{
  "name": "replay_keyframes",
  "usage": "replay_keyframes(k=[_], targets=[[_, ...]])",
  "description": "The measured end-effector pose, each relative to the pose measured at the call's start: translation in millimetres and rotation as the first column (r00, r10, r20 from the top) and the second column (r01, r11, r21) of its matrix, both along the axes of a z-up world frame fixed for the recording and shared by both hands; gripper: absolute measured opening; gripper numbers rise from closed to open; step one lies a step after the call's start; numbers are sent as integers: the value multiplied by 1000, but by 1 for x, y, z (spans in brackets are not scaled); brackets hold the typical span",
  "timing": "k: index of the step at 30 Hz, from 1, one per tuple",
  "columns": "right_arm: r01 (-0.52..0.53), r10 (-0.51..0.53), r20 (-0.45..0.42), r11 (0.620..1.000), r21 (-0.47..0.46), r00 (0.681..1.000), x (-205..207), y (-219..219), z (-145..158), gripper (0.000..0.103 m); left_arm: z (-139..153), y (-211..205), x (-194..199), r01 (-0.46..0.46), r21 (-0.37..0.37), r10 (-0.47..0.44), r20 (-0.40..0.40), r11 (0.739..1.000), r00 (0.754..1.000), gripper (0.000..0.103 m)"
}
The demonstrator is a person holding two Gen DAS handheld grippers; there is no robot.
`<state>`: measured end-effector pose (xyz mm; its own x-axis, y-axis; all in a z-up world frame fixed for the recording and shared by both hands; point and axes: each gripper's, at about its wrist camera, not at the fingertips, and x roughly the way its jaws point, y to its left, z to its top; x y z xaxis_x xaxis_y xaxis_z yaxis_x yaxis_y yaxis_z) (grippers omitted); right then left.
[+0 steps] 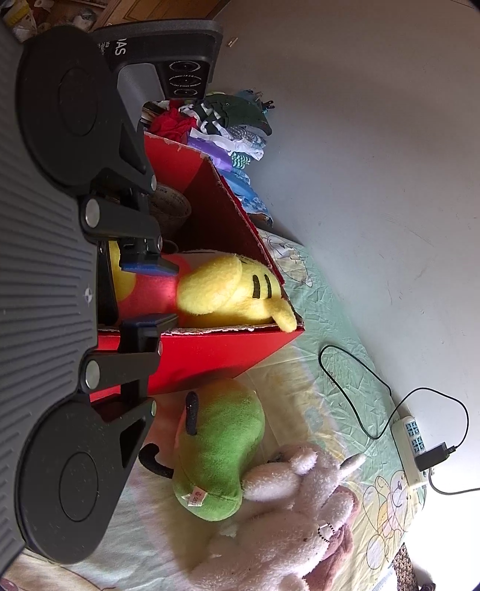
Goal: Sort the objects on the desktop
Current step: 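Lower the tiger plush into the red box and open the right gripper, then move the right gripper to the pink teddy bear and grasp it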
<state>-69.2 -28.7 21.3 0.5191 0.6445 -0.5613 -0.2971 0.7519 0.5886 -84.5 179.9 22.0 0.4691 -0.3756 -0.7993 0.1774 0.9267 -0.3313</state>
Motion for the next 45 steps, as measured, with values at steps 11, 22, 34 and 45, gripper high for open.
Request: replay_keyframes(k=[11,22,34,45], targets=[[-66,66,3,987,148,998,18,-53,10,29,49,-18,-26,-103,25,98,142,994,985,101],[181,-164,-103,965,191,981,50,-166,-16,29,54,-139,17,99,-49,-89,174,994,981,102],[222,-222,-38,975,19,974,119,-264,-49,30,-6,-268,95,276,-136,-267,84,951,960,100],[-117,121,12,977,-178,993,187,-256,-69,32,-48,-271,136,178,-151,-182,-17,972,983,98]])
